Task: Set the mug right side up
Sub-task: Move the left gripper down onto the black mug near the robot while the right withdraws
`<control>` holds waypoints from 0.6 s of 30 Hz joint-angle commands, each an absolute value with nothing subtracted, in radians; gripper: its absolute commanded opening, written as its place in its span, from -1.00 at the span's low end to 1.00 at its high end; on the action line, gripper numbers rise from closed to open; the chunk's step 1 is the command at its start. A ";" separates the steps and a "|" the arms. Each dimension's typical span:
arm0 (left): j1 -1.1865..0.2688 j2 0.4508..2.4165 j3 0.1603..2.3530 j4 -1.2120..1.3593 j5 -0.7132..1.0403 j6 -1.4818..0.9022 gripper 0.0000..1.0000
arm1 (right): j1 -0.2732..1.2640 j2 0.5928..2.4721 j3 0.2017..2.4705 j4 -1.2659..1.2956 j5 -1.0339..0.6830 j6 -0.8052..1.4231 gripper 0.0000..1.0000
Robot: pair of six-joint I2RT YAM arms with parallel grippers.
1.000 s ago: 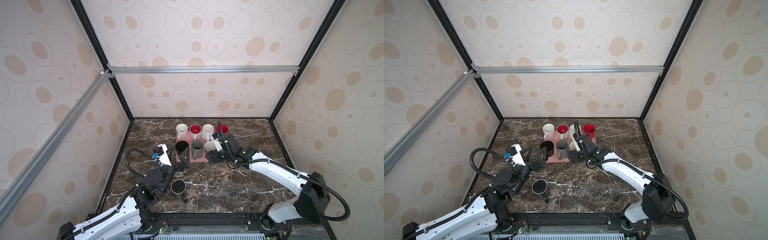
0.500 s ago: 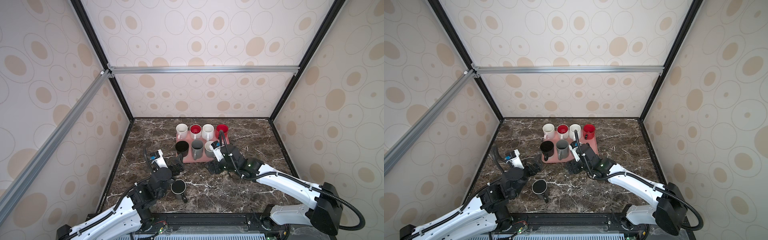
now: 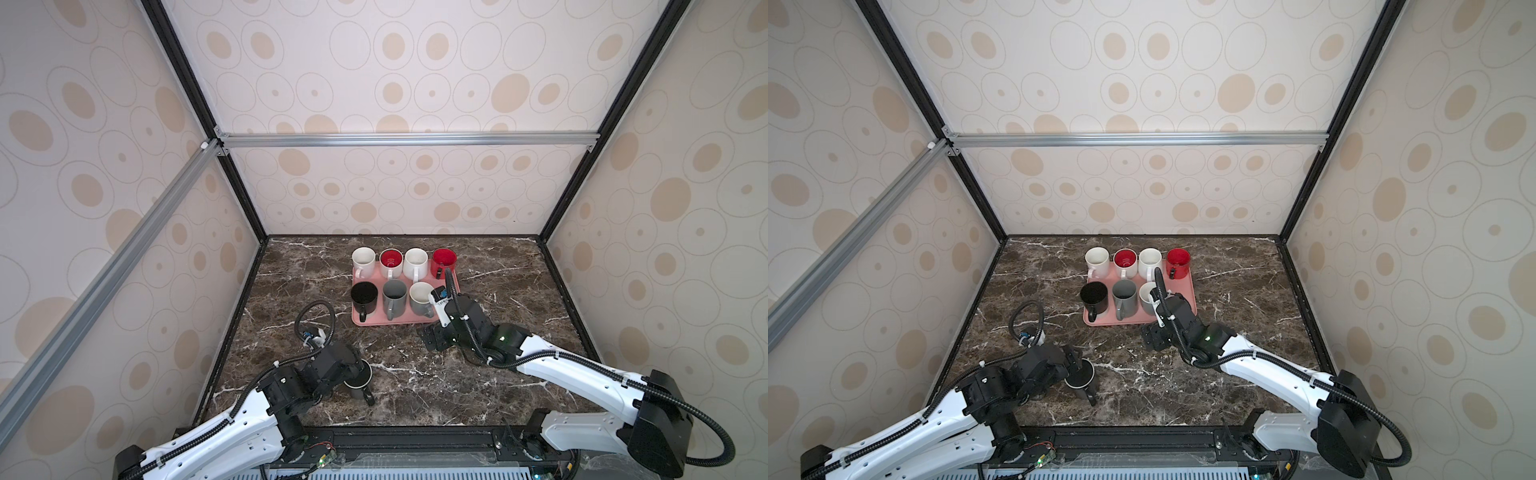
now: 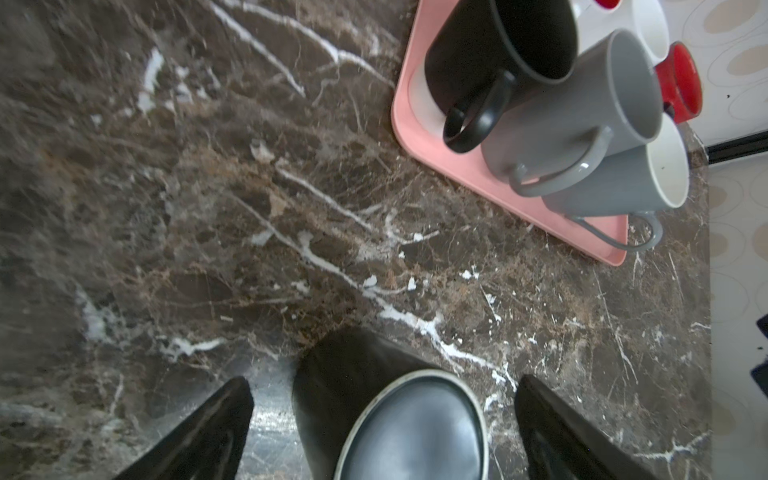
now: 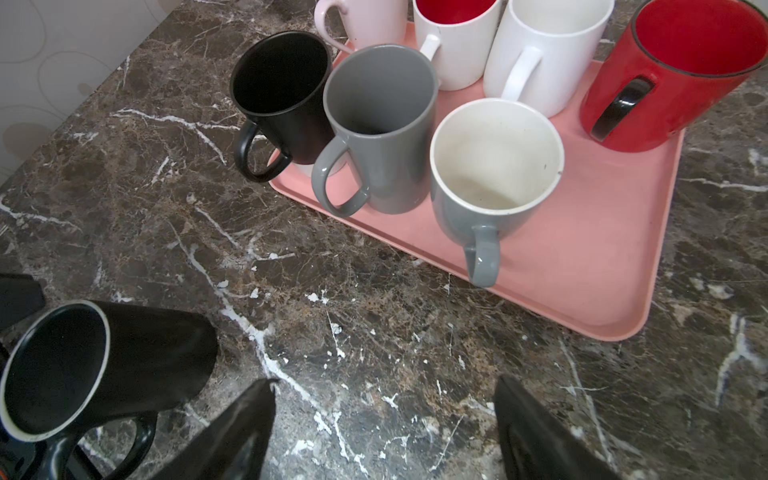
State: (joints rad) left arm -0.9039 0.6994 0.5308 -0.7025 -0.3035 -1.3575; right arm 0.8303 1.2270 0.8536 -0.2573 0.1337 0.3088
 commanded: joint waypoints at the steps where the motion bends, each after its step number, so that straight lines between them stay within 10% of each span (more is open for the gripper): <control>1: -0.897 0.699 0.477 -0.674 -0.187 -1.429 0.89 | 0.828 1.198 0.847 -0.242 0.168 0.309 0.69; 18: -0.875 1.076 0.590 -0.136 0.104 -1.018 0.73 | 0.765 1.089 0.798 -0.298 0.206 0.312 0.70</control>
